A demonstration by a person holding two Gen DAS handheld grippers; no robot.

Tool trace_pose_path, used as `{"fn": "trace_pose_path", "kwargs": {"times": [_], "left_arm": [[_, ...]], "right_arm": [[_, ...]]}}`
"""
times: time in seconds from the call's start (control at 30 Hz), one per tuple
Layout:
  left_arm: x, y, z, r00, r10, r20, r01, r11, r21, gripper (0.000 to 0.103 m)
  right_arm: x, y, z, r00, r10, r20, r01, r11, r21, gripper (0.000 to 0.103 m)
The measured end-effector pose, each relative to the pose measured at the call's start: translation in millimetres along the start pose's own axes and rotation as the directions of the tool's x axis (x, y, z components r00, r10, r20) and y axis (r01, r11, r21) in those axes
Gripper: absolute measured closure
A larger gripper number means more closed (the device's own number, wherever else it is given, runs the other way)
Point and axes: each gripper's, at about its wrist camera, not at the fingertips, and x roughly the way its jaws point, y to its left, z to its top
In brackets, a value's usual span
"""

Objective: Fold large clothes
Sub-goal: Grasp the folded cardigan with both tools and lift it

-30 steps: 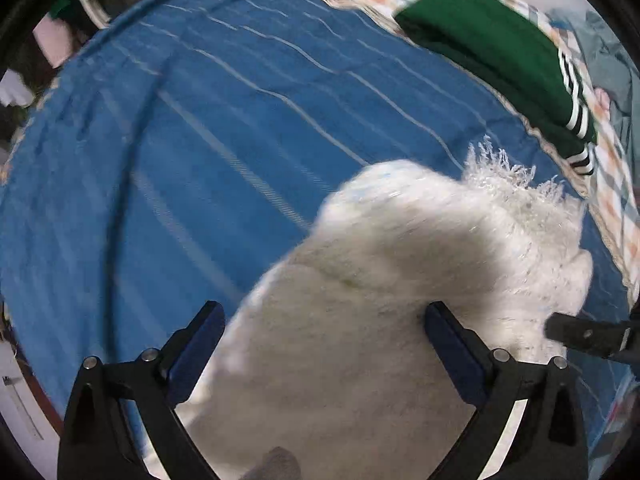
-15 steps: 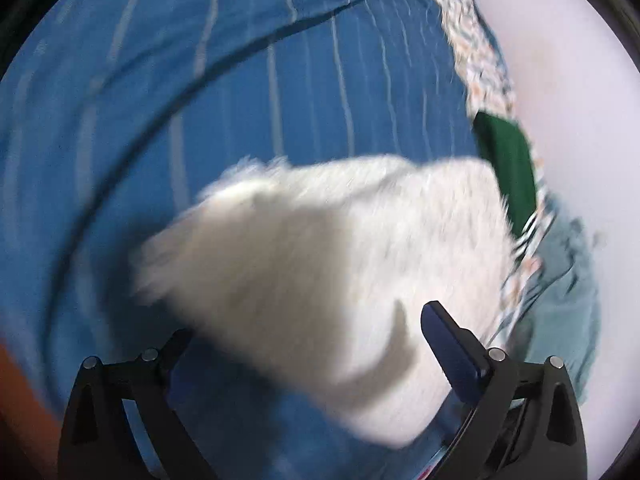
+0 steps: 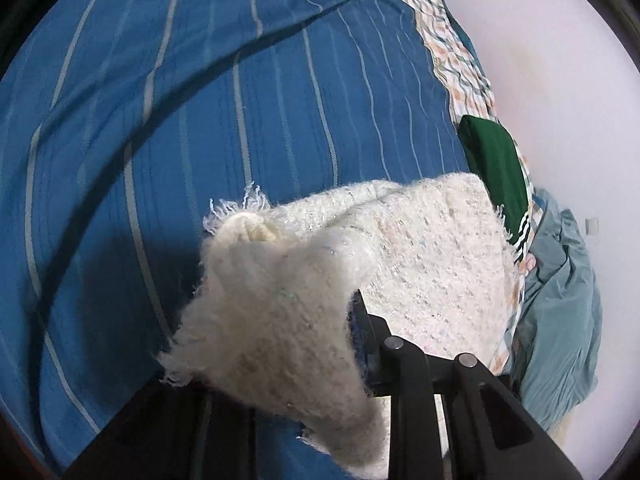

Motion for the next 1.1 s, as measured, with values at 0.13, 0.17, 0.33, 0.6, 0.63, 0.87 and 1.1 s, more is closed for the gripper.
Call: {"fn": "trace_pose_path", "kwargs": {"times": [0.13,0.17,0.33,0.6,0.63,0.87,1.1], "left_arm": [[4.7,-5.5,5.9,1.000,0.011,-0.002,-0.011,0.999,0.039,0.083],[3.5,-6.2,8.6,1.000,0.012,0.001,-0.012,0.999,0.044,0.083],[-12.0,-15.8,31.7,1.000,0.001,0.026,-0.002,0.998,0.069,0.084],[-52.3,-76.3,94.8,0.998,-0.066,0.008,0.063,0.980,0.190,0.084],[-54.6,-87.1,105.0,0.997,-0.077,0.003,0.075,0.976,0.204,0.084],[-47.5,-176.2,179.5,0.988,-0.146,-0.056,0.156,0.940,0.303,0.084],[-4.8,-282.4,242.0,0.976,-0.214,-0.040,0.213,0.902,0.376,0.084]], "right_arm": [[28.3,14.4,9.8,0.999,0.040,-0.009,-0.040,0.998,-0.046,0.018],[34.4,17.8,11.3,0.999,0.040,-0.006,-0.040,0.998,-0.051,0.018],[49.4,37.4,14.3,0.994,0.104,0.029,-0.102,0.994,-0.048,0.045],[35.2,117.5,12.7,0.977,0.185,0.105,-0.174,0.979,-0.106,0.051],[31.7,129.7,15.2,0.975,0.188,0.119,-0.175,0.978,-0.113,0.051],[-10.9,213.7,51.5,0.951,0.205,0.230,-0.172,0.973,-0.156,0.051],[-69.4,270.8,143.9,0.918,0.252,0.308,-0.187,0.956,-0.224,0.051]]}}
